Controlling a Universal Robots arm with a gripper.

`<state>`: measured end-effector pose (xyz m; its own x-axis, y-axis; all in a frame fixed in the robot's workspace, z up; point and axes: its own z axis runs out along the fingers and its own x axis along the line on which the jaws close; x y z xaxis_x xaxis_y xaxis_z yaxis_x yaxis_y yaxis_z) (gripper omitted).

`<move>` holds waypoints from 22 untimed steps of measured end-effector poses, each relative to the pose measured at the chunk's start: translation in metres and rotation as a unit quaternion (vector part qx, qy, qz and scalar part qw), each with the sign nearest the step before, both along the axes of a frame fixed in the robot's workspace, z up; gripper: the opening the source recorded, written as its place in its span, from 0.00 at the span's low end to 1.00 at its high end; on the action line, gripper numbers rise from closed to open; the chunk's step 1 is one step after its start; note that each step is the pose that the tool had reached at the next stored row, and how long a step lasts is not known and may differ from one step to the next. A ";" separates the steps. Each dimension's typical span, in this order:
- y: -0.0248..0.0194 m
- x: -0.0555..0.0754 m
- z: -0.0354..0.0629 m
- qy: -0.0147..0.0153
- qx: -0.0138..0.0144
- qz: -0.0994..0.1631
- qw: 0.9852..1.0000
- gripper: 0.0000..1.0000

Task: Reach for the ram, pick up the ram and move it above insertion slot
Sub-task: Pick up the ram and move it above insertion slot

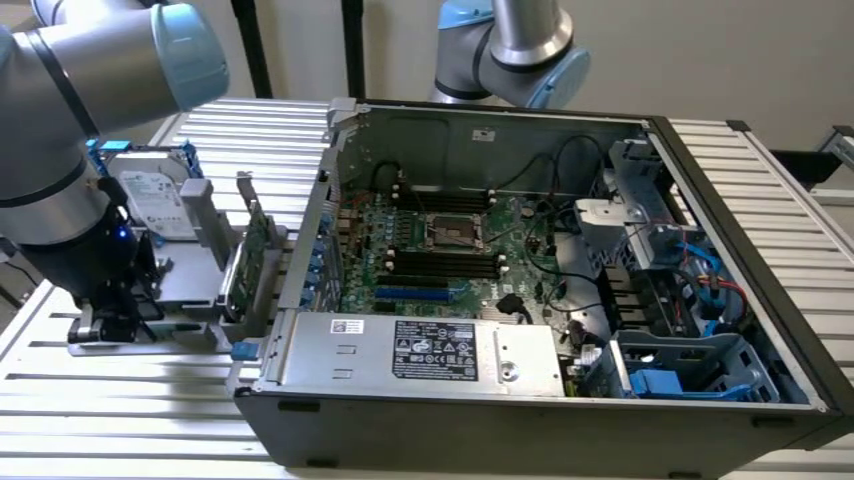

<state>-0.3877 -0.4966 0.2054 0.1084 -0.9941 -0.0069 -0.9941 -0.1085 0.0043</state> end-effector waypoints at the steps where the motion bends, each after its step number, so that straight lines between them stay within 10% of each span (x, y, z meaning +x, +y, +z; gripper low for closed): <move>1: 0.0004 0.000 -0.0018 0.000 0.000 0.000 1.000 0.36; 18: 0.0058 -0.002 -0.0107 0.005 0.001 0.000 1.000 0.36; 22: 0.0059 -0.002 -0.0109 0.005 0.001 0.000 1.000 0.16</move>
<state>-0.3894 -0.4907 0.1945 0.1084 -0.9941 -0.0101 -0.9940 -0.1085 0.0145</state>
